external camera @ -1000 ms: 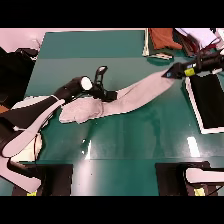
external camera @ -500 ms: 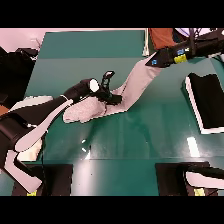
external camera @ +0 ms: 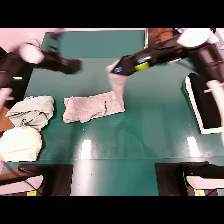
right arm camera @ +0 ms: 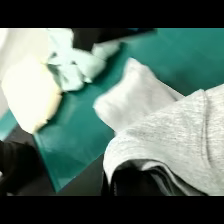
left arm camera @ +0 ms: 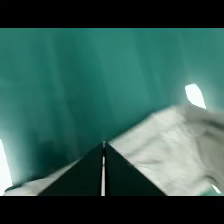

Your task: Fold the shirts.

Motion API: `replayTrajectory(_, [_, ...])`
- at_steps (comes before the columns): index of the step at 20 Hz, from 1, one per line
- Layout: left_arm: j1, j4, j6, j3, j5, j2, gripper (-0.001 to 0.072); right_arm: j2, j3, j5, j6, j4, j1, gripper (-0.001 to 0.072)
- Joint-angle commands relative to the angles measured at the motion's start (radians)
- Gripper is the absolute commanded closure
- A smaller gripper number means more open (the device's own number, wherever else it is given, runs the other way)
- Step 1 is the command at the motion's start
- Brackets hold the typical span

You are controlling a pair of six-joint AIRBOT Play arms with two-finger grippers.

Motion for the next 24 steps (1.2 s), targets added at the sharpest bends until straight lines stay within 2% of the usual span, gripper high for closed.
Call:
replayTrajectory(1, [0.176,0.121,-0.004,0.002,-0.029,0.206,0.0688,-0.148,0.026,-0.274,-0.119,0.203,0.199,0.0662])
replayTrajectory(2, [0.209,0.121,-0.003,0.002,-0.035,0.236,0.0688,-0.208,0.074,-0.304,-0.156,0.212,0.247,0.0493])
replayTrajectory(3, [0.233,0.121,-0.003,0.002,-0.048,0.254,0.0688,-0.266,0.136,-0.304,-0.163,0.195,0.284,0.0393])
replayTrajectory(5, [0.247,0.120,-0.003,0.003,-0.086,0.260,0.0688,-0.328,0.236,-0.257,-0.143,0.092,0.307,0.0397])
replayTrajectory(8, [0.243,0.097,0.001,0.000,-0.106,0.257,0.0689,-0.311,0.264,-0.107,-0.039,-0.088,0.241,0.0399])
replayTrajectory(10, [0.244,0.071,0.006,0.000,-0.097,0.257,0.0689,-0.252,0.183,-0.066,-0.005,-0.175,0.163,0.0402])
replayTrajectory(14, [0.197,0.046,0.022,0.000,-0.093,0.256,0.0689,-0.096,-0.130,-0.070,0.103,-0.297,-0.047,0.0402])
replayTrajectory(15, [0.166,0.045,0.038,0.000,-0.084,0.253,0.0689,-0.071,-0.206,-0.078,0.103,-0.295,-0.100,0.0391])
replayTrajectory(17, [0.101,0.045,0.042,0.000,-0.070,0.238,0.0689,-0.063,-0.330,-0.089,0.103,-0.249,-0.196,0.0093])
replayTrajectory(20, [0.033,0.045,0.042,-0.011,-0.061,0.203,0.0688,-0.132,-0.413,-0.100,0.098,-0.119,-0.265,0.0085])
replayTrajectory(24, [0.018,0.021,0.042,-0.014,-0.072,0.158,0.0688,-0.255,-0.417,-0.108,0.055,0.041,-0.219,0.0086])
